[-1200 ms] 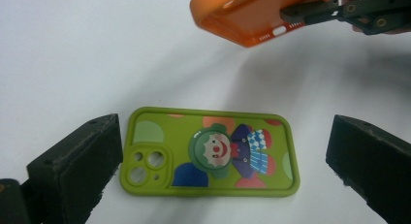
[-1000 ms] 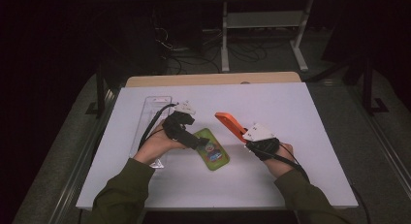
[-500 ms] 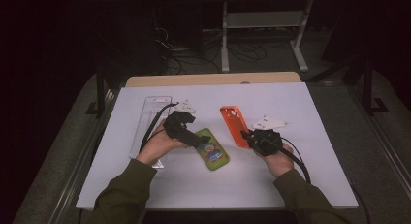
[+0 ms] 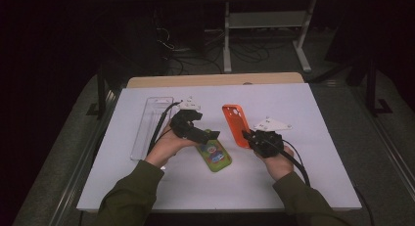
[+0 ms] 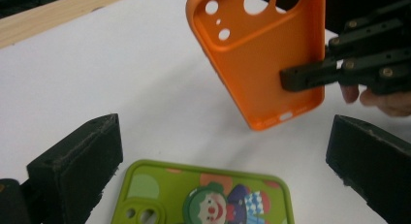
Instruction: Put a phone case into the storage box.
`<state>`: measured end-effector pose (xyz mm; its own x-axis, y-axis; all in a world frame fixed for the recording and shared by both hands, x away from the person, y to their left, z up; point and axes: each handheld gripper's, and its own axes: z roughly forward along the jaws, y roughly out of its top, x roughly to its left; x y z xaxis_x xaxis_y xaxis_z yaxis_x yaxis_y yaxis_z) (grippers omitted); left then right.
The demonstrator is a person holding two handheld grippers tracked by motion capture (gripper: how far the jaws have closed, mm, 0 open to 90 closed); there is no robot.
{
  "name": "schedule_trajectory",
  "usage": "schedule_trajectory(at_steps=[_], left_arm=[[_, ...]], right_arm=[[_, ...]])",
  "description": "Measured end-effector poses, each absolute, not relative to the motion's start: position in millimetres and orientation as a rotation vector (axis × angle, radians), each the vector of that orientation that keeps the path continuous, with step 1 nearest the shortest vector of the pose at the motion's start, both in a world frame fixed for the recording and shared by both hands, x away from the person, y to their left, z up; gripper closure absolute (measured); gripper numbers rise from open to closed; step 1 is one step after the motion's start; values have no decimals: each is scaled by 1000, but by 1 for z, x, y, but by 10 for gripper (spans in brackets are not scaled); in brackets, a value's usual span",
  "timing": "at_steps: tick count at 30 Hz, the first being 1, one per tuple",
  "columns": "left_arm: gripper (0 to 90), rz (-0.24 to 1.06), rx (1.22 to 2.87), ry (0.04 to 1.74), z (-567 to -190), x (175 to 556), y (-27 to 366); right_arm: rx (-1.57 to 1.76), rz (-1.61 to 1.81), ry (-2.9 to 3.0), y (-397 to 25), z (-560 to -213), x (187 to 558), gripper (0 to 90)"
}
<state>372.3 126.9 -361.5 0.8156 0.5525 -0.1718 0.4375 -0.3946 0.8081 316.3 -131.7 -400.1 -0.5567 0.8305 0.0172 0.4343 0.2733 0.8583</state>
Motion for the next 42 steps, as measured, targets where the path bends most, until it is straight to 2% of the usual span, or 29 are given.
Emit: schedule_trajectory(at_steps=[21,42], left_arm=[[0,118,1925,757,-364,382,92],[0,101,1844,775,-370,383,81]], right_arm=[[1144,1236,2065,-115,-398,311,821],[1121,1245,2063,-102,-401,306,821]])
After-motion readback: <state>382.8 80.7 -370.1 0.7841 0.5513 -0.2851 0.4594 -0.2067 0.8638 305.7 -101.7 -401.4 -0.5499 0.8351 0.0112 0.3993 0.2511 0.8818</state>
